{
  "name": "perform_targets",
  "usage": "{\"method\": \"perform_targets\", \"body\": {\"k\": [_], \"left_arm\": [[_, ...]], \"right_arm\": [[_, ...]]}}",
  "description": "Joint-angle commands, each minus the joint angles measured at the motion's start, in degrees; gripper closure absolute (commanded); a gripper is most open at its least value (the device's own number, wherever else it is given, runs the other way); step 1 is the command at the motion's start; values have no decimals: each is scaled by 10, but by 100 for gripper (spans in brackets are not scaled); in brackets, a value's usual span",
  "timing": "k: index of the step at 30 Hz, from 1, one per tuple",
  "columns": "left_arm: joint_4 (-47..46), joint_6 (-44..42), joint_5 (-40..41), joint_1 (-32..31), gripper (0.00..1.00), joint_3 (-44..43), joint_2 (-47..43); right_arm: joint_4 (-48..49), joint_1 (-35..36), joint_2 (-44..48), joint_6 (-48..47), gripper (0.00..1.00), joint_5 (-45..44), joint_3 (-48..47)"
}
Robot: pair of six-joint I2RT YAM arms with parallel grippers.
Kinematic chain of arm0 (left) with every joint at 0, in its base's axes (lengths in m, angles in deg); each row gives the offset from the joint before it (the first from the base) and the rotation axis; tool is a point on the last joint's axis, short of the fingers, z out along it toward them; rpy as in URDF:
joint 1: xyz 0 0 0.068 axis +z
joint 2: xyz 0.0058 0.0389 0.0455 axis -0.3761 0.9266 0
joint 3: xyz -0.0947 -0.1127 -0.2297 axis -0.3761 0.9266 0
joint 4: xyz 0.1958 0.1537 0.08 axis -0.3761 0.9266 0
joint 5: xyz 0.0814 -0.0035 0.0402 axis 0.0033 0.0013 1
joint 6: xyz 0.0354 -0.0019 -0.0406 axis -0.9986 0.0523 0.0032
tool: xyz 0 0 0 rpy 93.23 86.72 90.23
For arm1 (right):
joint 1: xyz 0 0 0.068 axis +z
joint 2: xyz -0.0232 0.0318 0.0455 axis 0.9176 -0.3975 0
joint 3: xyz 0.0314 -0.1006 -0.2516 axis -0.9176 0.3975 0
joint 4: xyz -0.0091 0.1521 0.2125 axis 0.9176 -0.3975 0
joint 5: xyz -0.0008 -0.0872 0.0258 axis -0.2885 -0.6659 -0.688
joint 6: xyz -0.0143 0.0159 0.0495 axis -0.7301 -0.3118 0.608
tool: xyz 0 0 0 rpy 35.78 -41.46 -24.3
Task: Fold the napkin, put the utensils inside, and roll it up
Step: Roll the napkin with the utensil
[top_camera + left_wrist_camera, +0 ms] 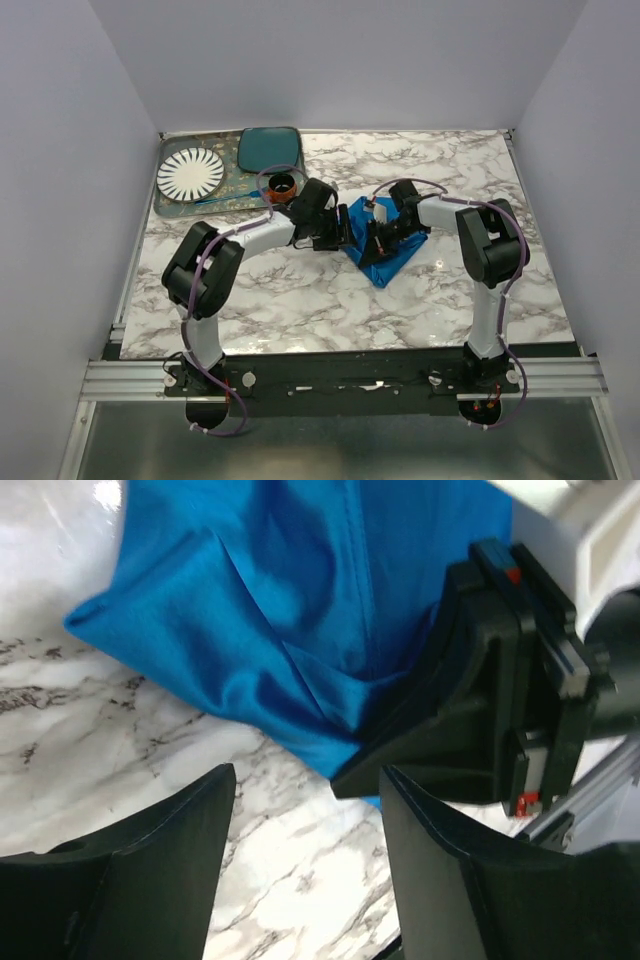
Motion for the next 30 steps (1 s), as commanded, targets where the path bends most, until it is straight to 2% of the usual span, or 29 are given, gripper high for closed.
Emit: {"method": "perform_targets", "body": {"k": [1,9,12,16,22,30], "left_arm": [[50,34,74,-4,40,-52,39],[129,75,108,-10,44,-112,103],[136,87,129,-15,35,-106,105],[135,92,135,-17,35,-124,125],[143,86,170,-20,49,-135,141],[141,27,208,-17,69,-149,157]], "right_arm": [[-27,-4,-18,-1,99,-13,-3],[-18,-5,-25,4,99,-8,0],[-16,-5,-26,4,99,-10,1],[-15,-5,-24,-1,100,-16,4],[-15,-5,-18,-1,99,-22,1],[-14,-5,-4,-1,99,-18,0]]}}
